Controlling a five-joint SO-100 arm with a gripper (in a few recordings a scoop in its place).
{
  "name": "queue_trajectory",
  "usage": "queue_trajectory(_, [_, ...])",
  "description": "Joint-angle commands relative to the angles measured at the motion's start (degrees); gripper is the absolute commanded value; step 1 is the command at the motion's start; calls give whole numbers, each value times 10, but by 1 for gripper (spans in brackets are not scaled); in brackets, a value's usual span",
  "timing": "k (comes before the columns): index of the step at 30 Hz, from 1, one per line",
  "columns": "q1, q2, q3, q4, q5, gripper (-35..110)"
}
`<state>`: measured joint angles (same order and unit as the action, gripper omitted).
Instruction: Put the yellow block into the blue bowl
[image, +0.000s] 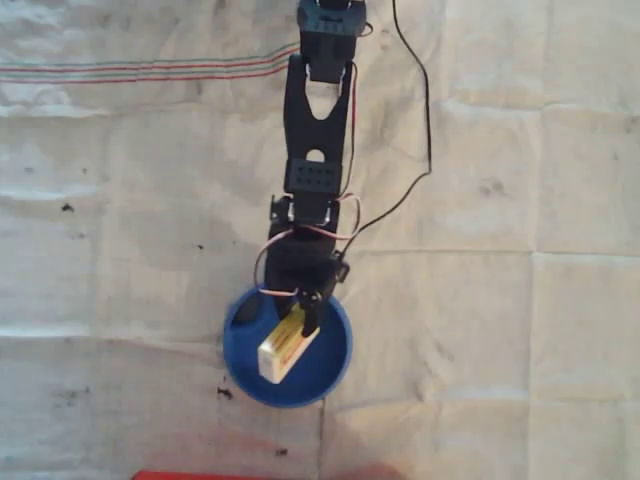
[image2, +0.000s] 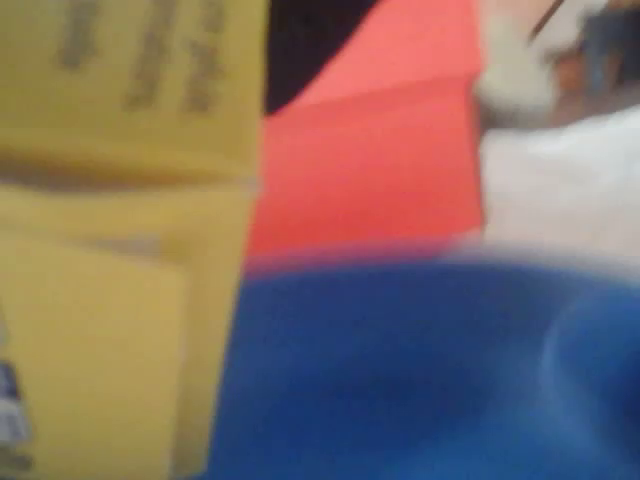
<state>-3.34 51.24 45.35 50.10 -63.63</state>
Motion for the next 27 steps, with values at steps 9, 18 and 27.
queue_trajectory(9, [-5,52,-48,21,5,24])
queue_trajectory(18, [-25,168,-41,143,7,-2])
queue_trajectory(27, [-26,288,-40,308,156,0])
